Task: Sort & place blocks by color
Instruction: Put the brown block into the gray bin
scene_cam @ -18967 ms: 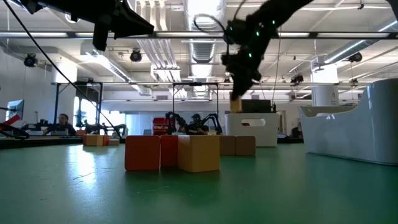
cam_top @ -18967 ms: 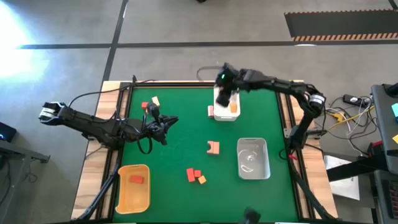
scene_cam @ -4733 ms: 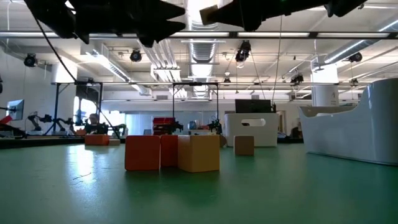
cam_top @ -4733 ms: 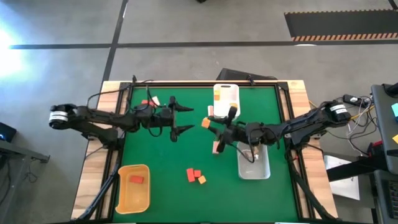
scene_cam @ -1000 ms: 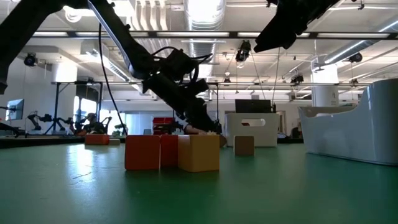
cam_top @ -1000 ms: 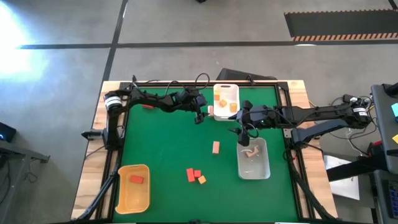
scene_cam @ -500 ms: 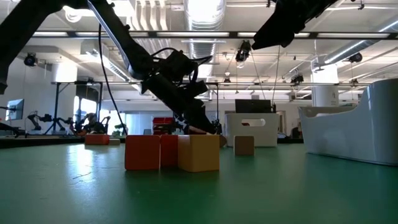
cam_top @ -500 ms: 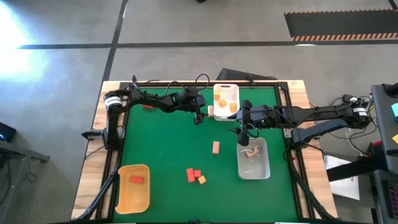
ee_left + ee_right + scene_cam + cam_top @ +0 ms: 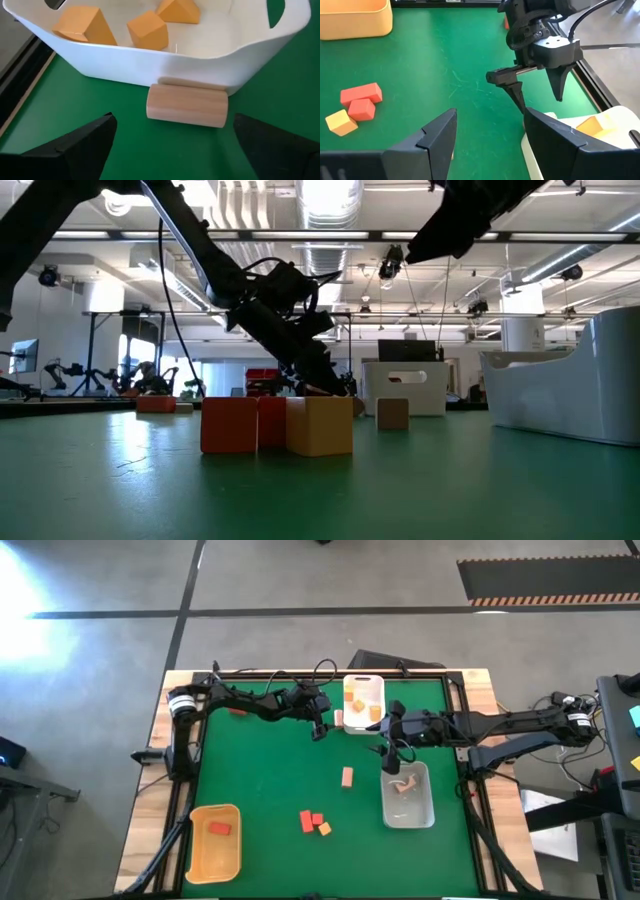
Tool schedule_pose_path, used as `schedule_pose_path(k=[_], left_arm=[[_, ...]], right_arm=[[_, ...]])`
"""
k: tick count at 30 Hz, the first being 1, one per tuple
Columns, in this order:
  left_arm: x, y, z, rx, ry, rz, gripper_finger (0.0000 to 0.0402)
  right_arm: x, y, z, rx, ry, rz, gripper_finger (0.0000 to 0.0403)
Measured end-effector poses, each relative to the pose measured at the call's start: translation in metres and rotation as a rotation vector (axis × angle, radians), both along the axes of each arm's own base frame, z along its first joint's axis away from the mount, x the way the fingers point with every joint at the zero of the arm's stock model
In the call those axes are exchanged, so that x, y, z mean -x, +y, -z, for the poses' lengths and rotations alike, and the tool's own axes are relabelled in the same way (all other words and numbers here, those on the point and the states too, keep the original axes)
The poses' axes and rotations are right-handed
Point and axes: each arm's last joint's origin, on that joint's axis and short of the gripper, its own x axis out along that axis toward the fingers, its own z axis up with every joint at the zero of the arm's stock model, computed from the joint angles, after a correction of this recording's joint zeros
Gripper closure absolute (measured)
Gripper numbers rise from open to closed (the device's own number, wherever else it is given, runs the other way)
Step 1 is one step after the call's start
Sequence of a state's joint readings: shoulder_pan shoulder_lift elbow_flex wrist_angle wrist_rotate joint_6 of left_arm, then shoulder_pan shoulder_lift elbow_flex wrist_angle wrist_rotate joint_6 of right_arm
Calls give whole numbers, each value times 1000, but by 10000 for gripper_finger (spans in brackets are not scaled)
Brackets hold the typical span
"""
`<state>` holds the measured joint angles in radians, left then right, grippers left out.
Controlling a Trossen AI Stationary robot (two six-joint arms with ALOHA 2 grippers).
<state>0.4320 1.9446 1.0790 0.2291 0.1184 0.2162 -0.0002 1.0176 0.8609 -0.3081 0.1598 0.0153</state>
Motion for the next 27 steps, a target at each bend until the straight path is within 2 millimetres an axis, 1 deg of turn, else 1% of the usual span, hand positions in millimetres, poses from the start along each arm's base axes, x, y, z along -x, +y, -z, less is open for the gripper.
schedule_pose_path(k=[3, 7, 12, 18, 27], left_arm=[[-1, -2, 0, 7, 1, 3, 9], [-4, -5, -2, -3, -27, 13, 8], [-5, -4, -4, -25, -49, 19, 8], [-5, -2, -2, -28, -48, 16, 8], [-6, -4, -2, 20, -58, -40, 8]], right_arm=[[0, 0, 2, -1, 5, 0, 184], [0, 0, 1, 0, 2, 0, 184], [0, 0, 1, 6, 2, -4, 184], [0, 0, 1, 11, 3, -7, 184], [0, 0, 1, 7, 2, -5, 184]])
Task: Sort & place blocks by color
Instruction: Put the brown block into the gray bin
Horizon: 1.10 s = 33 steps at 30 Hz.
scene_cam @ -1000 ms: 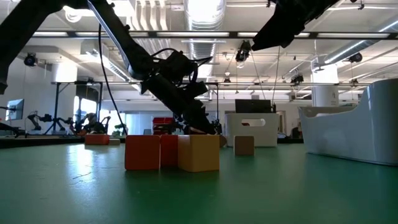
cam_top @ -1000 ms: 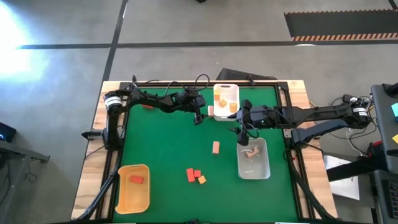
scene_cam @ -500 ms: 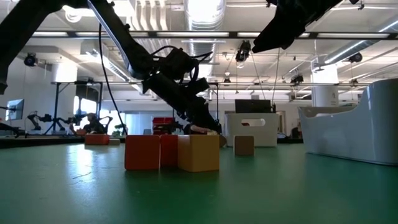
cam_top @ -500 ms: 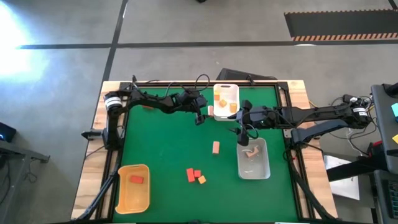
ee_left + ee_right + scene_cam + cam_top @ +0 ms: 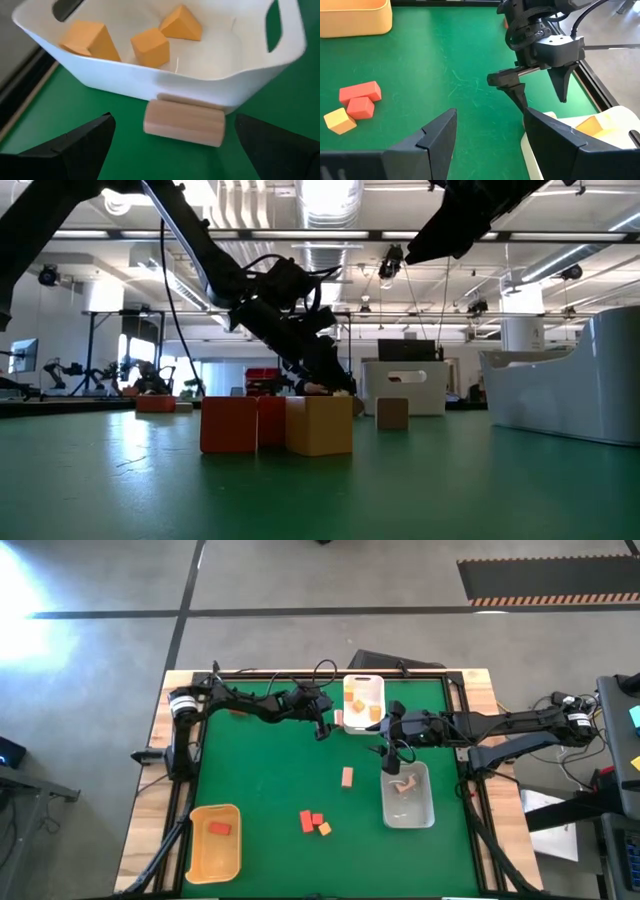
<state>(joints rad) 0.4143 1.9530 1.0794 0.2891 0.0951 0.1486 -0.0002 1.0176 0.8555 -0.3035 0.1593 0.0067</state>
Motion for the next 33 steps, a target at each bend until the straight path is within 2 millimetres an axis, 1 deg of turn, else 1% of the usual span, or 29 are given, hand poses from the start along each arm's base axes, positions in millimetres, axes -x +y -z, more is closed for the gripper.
schedule_pose_path(k=[6, 11, 14, 16, 17, 20, 24, 26, 28, 30, 33], left_arm=[[0, -2, 0, 47, 41, 38, 8], [-2, -6, -9, -26, 28, 116, 8], [-2, -6, -19, -38, 14, 118, 8], [1, -7, -36, -59, -28, 116, 8], [4, -10, -44, -71, -50, 119, 8], [15, -27, -72, -119, -101, 111, 19], [37, -61, -102, -221, -184, 107, 46], [49, -77, -111, -252, -253, 120, 58], [63, -89, -114, -270, -316, 136, 70], [78, -96, -120, -296, -400, 126, 79], [103, -101, -131, -347, -570, 91, 90]], right_arm=[[0, 0, 0, 0, -1, 0, 184], [0, 0, 0, 2, 1, -1, 184], [0, 0, 0, 2, 2, -1, 184], [0, 0, 0, -2, -1, 19, 184], [0, -1, 0, -5, -6, 58, 184], [0, -4, 1, -6, -14, 184, 184], [-9, -6, 7, -14, 7, 206, 194], [-19, -10, 7, -12, 19, 215, 211], [-31, -14, 6, 4, 37, 222, 234], [-45, -19, 2, 32, 68, 220, 261], [-67, -30, -5, 67, 135, 219, 303]])
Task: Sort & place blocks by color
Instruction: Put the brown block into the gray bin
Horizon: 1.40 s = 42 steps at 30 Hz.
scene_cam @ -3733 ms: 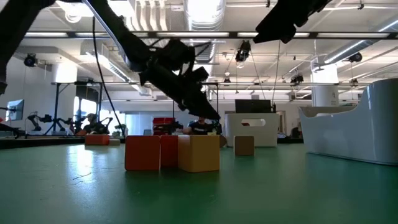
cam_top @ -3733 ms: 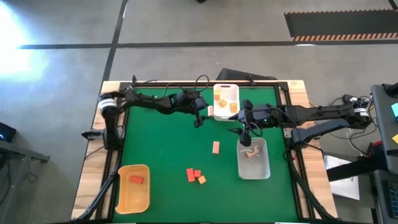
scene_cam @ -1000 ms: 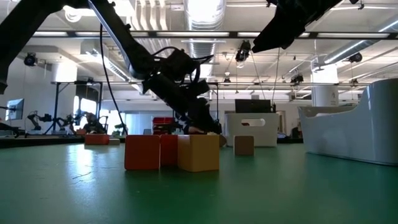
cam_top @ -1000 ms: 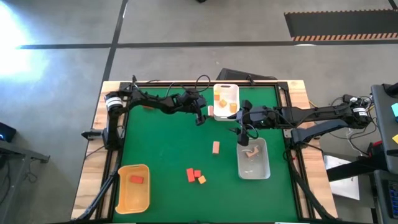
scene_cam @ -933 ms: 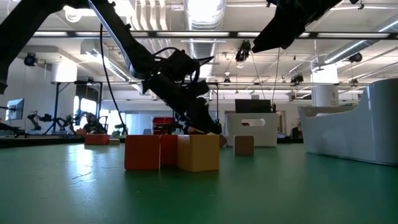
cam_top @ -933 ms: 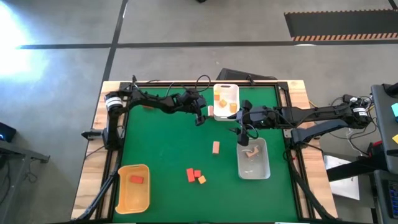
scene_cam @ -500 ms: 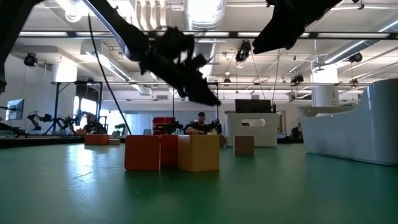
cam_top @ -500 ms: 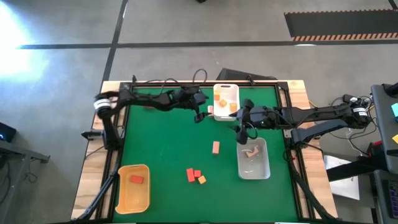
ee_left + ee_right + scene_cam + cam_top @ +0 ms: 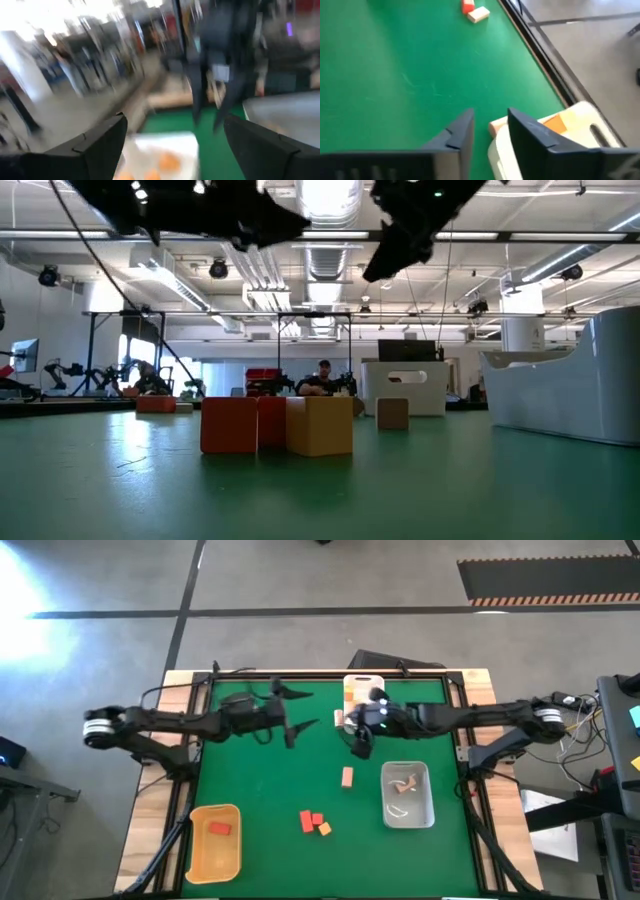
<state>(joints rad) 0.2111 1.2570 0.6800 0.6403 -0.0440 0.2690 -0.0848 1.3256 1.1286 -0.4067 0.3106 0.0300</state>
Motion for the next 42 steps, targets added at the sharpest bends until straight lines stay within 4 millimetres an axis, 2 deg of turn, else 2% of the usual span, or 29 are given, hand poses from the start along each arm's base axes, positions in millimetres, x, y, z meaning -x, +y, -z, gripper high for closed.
schedule_pose_path(k=[3, 7, 10, 16, 20, 24, 29, 31, 34, 39, 42], left_arm=[[21, -4, -4, -28, -136, 0, 95], [41, -9, -1, -42, -199, 0, 96], [50, -11, 2, -44, -204, 0, 96], [57, -12, 5, -46, -209, -1, 96], [59, -12, 9, -42, -199, -1, 96], [54, -11, 17, -28, -148, -20, 96], [37, -6, 18, 67, -109, -17, 96], [23, -3, 18, 134, -60, -16, 96], [-6, 3, 22, 235, 100, -29, 96], [-55, 14, 48, 326, 465, -74, 96], [-82, 20, 69, 320, 579, -80, 96]], right_arm=[[-22, -17, -6, -4, 68, 39, 346], [-45, -42, -6, -112, 153, 99, 388], [-62, -56, 3, -179, 202, 140, 393], [-89, -75, 23, -204, 292, 183, 394], [-90, -75, 26, -186, 396, 202, 394], [-79, -58, 13, -97, 408, 227, 394], [-56, -31, -1, -87, 370, 188, 394], [-47, -19, -3, -81, 345, 160, 394], [-30, -2, -5, -71, 280, 113, 394], [-1, 17, -9, -42, 127, 32, 394], [16, 21, -12, -40, 52, 4, 394]])
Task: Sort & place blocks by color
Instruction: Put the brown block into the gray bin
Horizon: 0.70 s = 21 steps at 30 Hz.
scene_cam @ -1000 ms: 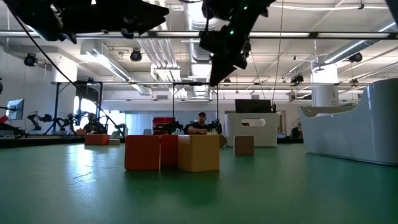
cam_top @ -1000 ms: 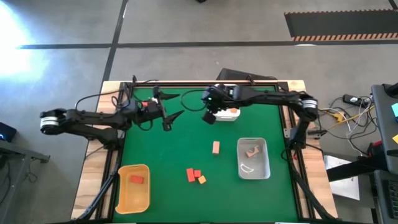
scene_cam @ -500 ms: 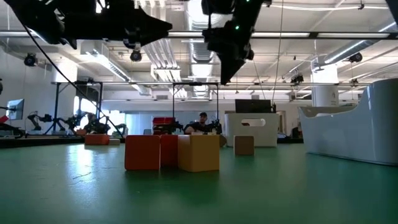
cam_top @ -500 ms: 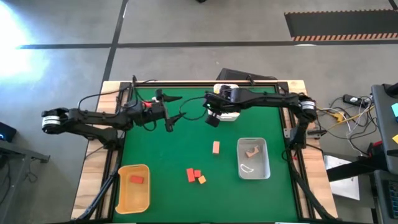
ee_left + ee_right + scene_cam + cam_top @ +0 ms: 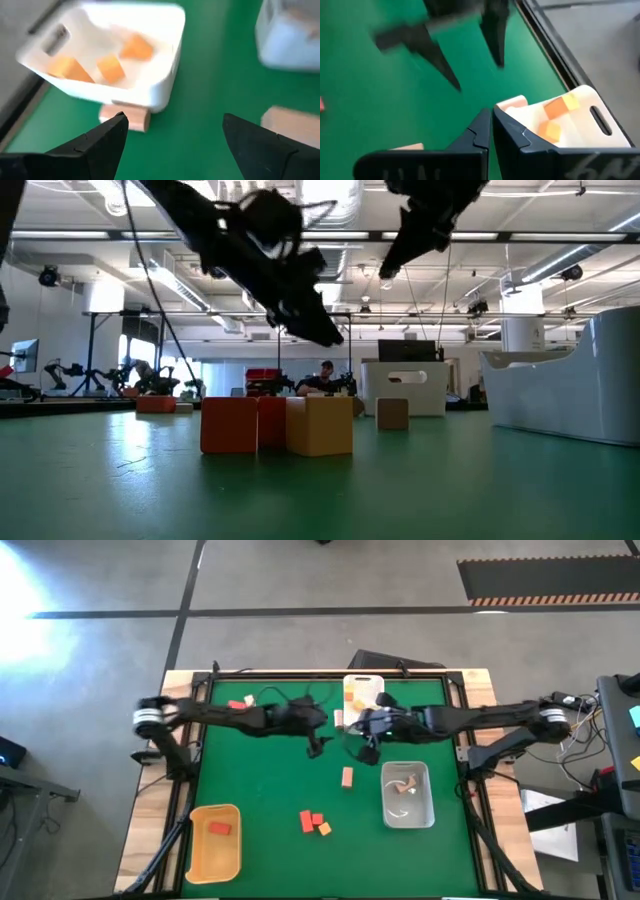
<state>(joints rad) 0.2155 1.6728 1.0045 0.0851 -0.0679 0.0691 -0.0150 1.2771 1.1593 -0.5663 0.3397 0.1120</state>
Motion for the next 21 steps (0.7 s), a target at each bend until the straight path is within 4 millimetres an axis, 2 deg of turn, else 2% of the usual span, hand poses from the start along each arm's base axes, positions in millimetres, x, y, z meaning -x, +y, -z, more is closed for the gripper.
schedule_pose_path(k=[3, 8, 14, 21], left_arm=[[-20, 8, 16, -3, 71, 4, 96], [-39, 28, 36, -63, 136, 22, 96], [-43, 49, 50, -59, 160, -13, 96], [-43, 51, 57, -78, 158, 1, 95]], right_arm=[[17, 1, -3, 1, -50, -3, 394], [39, 3, 0, -16, -108, 3, 394], [56, 4, 4, -33, -135, 14, 394], [59, 4, 5, -4, -148, -12, 394]])
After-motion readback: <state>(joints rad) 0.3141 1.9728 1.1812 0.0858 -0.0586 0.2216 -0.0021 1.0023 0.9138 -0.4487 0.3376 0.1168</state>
